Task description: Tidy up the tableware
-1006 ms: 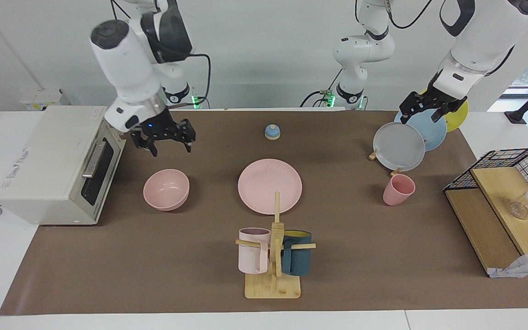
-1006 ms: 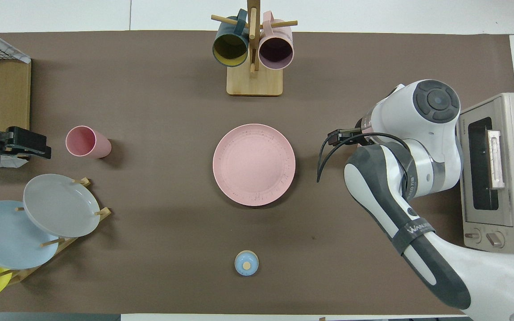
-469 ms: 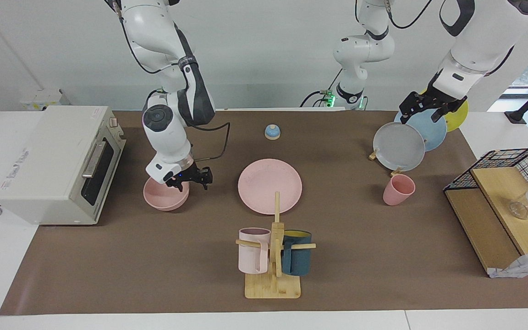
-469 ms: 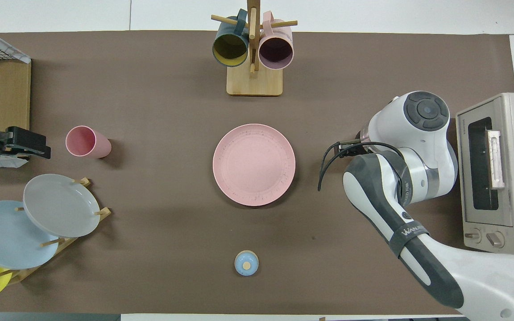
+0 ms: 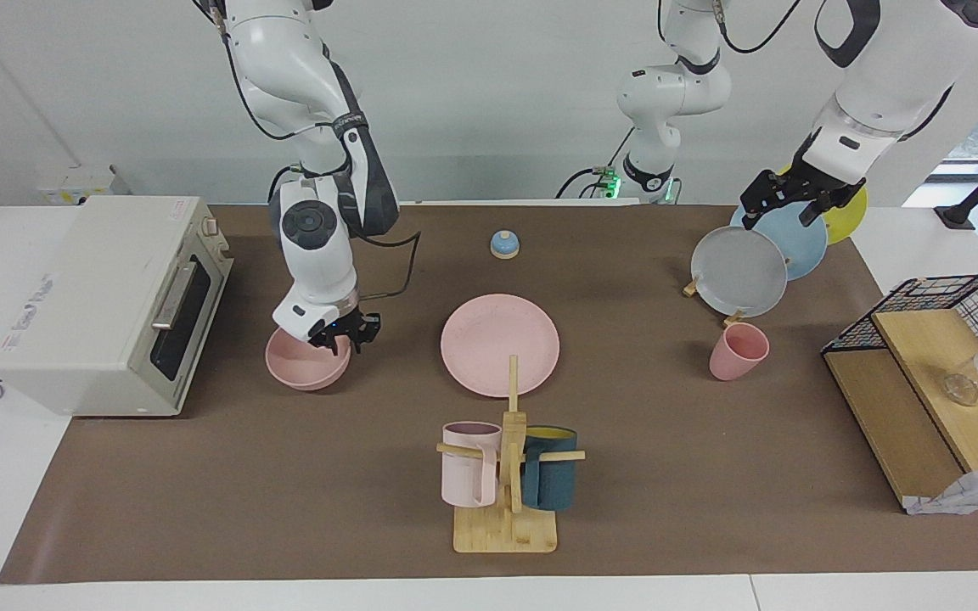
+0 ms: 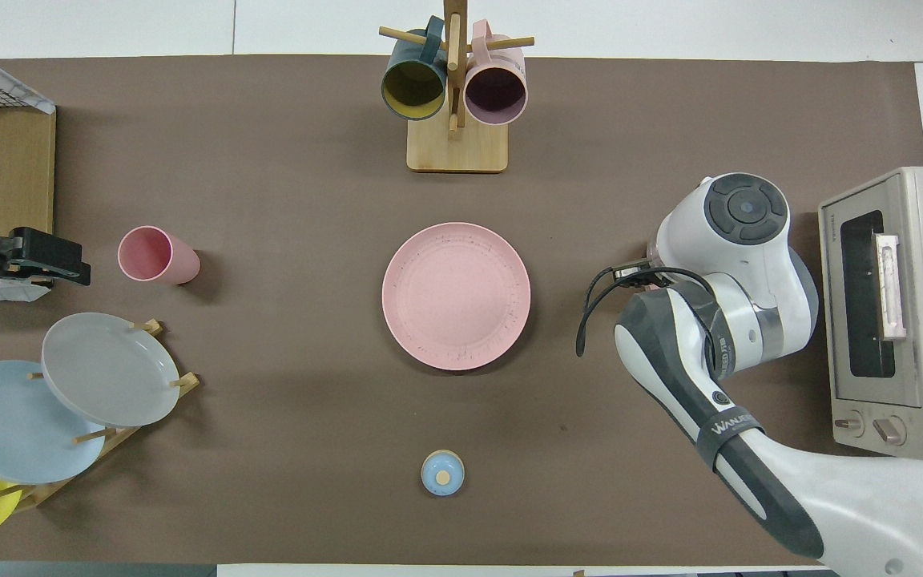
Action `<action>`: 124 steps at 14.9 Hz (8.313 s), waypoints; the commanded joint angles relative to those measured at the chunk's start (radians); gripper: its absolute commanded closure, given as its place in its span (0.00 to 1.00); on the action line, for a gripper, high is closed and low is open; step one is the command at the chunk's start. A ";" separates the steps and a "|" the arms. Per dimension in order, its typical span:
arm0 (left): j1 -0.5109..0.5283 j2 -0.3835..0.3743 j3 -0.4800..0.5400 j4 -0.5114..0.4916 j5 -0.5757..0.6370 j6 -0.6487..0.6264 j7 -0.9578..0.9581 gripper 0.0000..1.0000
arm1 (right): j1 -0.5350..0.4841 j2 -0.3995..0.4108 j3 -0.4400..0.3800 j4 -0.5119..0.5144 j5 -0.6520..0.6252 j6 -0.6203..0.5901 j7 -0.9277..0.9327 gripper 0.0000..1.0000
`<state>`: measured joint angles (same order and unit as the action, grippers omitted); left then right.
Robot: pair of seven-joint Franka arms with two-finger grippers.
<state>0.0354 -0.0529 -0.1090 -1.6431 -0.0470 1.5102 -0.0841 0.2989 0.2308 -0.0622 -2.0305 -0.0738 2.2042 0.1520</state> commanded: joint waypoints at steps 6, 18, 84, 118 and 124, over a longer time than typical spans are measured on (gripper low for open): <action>0.021 -0.010 -0.009 -0.015 0.022 0.022 -0.014 0.00 | 0.133 0.068 0.004 0.315 -0.012 -0.274 0.108 1.00; 0.015 0.281 -0.012 -0.128 0.018 0.455 -0.014 0.00 | 0.440 0.361 0.055 0.675 0.016 -0.267 0.621 1.00; -0.675 0.441 -0.017 -0.003 0.081 0.599 -1.057 1.00 | -0.323 -0.243 0.007 0.400 0.089 -0.701 -0.160 0.00; -0.029 0.045 -0.009 -0.031 0.084 0.130 -0.039 0.00 | -0.308 -0.263 0.018 0.420 0.083 -0.667 -0.157 0.00; -0.002 0.042 -0.006 0.017 0.079 0.062 -0.045 0.00 | -0.308 -0.265 0.018 0.417 0.074 -0.673 -0.158 0.00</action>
<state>0.0106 0.0095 -0.1048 -1.6403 0.0321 1.6218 -0.1400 -0.0040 -0.0253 -0.0460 -1.6053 -0.0030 1.5236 0.0209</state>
